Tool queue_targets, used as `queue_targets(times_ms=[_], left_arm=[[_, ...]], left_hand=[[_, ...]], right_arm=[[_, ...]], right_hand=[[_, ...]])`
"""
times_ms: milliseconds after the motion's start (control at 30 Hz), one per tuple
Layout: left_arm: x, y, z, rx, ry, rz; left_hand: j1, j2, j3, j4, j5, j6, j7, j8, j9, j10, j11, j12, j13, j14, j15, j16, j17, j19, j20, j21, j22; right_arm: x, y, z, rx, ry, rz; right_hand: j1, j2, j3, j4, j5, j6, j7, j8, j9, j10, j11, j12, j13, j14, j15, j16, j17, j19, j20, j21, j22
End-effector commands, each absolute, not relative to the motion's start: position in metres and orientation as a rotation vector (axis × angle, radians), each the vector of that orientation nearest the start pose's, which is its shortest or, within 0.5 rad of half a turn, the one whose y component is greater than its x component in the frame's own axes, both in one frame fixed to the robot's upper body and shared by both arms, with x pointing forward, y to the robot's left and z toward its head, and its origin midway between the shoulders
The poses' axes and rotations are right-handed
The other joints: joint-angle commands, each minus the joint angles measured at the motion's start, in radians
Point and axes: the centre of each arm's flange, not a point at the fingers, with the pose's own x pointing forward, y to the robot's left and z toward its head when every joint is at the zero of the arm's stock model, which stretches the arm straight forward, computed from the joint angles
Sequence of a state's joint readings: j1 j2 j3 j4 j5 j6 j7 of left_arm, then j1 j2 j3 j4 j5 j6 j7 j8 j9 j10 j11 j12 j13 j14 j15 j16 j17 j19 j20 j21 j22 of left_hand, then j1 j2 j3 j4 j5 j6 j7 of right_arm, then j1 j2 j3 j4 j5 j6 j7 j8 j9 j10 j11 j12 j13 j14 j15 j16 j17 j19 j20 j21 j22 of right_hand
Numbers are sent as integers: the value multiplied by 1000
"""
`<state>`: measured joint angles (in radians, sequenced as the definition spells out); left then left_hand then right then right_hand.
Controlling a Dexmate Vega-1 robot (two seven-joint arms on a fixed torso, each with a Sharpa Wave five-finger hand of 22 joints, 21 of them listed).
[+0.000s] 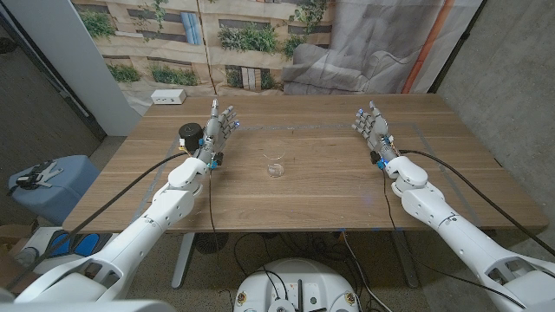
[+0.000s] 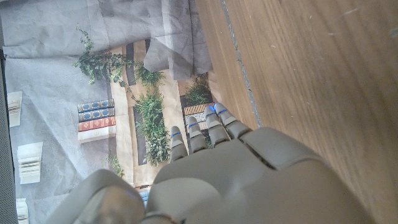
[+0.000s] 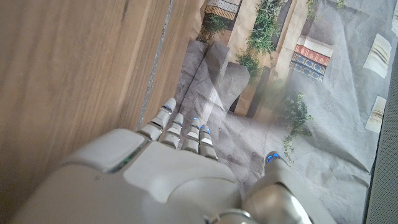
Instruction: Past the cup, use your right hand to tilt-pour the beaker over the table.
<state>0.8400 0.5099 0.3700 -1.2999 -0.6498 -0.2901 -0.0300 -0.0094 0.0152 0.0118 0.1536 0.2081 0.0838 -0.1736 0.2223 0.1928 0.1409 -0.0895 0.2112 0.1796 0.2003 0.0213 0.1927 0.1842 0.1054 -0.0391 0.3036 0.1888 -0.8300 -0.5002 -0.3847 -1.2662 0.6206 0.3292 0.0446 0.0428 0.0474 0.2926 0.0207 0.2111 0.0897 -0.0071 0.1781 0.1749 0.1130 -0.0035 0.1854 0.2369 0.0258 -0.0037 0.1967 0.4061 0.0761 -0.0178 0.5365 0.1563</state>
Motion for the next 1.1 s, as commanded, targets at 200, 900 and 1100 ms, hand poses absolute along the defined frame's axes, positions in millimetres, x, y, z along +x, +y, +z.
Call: queue_targets(times_ms=[200,900,1100], left_arm=[[653,290,-28,-42,-594,-205],[653,290,-28,-42,-594,-207],[653,290,-28,-42,-594,-207]], left_hand=[[-5,6,-3,8,4,0,-6,4,2,12,0,6,2,6,-2,5,1,9,-8,5,5],[-4,8,-9,7,4,3,-6,-1,2,12,0,2,2,7,-2,4,1,10,-8,2,5],[-4,8,-11,7,5,4,-6,-1,2,14,0,1,2,7,-1,4,1,11,-8,1,5]], right_arm=[[647,-283,-32,-69,-668,246],[636,-276,-34,-314,-716,361],[634,-273,-37,-362,-735,375]], right_hand=[[6,-25,1,-10,6,2,-5,6,3,4,0,4,-4,5,-1,3,-5,10,0,-5,5],[35,-39,4,-42,8,-24,-14,2,3,-4,-7,4,-19,6,-5,3,-28,2,-4,-39,5],[42,-44,4,-51,8,-34,-18,1,3,-6,-7,4,-22,3,-8,2,-34,-3,-6,-49,5]])
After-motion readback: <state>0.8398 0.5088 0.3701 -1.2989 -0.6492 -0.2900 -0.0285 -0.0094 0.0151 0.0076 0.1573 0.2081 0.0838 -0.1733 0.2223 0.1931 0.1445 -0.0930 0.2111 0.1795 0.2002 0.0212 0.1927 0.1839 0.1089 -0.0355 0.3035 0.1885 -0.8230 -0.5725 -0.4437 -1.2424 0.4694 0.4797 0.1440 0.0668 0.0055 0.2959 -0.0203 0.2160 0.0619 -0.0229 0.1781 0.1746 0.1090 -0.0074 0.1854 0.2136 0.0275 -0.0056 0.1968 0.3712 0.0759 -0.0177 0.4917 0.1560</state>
